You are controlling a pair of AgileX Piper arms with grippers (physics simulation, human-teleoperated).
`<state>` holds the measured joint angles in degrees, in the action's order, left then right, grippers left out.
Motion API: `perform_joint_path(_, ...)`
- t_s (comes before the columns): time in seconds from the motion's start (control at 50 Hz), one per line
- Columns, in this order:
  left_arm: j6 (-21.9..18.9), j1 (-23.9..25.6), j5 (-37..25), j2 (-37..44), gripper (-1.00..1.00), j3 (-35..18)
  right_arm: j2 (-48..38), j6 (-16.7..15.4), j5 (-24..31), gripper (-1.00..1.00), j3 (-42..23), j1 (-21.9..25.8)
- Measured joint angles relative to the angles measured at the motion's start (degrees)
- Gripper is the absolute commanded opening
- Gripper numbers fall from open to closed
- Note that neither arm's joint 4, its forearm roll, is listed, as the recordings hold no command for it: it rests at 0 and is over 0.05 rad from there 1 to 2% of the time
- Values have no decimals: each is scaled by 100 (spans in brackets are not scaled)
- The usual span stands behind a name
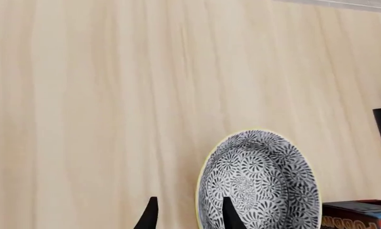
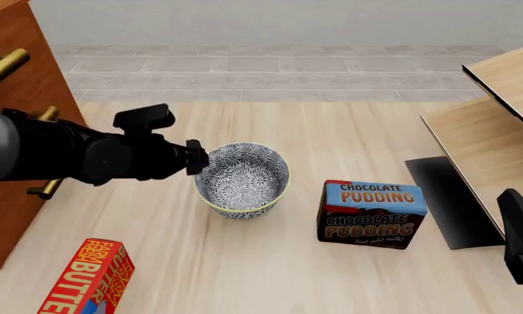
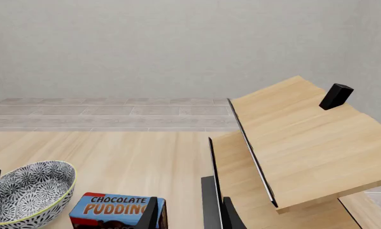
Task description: Close the top drawer of the cabinet and put the bowl on top of it.
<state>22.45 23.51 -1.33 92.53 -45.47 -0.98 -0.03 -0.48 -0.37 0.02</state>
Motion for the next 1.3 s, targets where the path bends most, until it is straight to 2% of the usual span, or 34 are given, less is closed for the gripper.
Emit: perform_joint_path(1.3,146,101,591,855,100,-8,0,0,0,100,0,0)
